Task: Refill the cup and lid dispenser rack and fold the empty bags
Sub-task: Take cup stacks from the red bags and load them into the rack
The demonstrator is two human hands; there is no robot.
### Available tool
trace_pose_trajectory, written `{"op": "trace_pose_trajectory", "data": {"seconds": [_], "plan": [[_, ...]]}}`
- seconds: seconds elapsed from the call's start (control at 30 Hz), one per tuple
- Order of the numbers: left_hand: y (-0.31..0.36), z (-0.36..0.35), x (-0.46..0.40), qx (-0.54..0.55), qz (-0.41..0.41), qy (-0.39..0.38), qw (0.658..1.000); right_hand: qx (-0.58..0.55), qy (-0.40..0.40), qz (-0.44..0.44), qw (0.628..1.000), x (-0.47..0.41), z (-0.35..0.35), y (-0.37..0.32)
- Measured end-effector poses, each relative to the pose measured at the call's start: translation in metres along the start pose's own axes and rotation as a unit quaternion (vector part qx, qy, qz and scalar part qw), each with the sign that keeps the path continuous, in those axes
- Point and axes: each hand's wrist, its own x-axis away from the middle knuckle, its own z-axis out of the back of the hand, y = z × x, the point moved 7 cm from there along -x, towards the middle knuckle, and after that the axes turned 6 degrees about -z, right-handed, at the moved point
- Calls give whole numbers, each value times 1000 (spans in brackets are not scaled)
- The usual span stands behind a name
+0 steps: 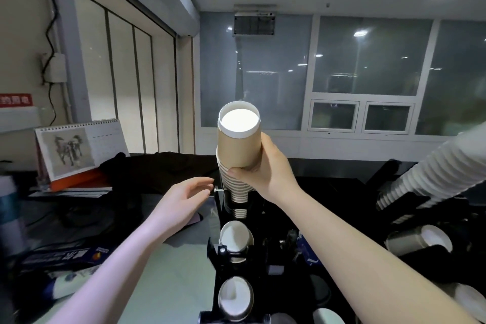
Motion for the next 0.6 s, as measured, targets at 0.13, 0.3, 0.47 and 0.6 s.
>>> {"op": "trace_pose_trajectory", "data": {"seconds": [0.13,0.3,0.47,0.6], "plan": [[26,-13,24,-66,-54,-83,993,-5,-37,-12,999,15,1,3],[51,-37,53,-202,-100,-105,969,90,-83,-14,992,55,20,34],[83,-111,68,-330,-126,-176,919,210,-127,-18,969,104,74,72],[121,-188,69,-418,-159,-207,870,295,-139,6,945,153,144,98]]}}
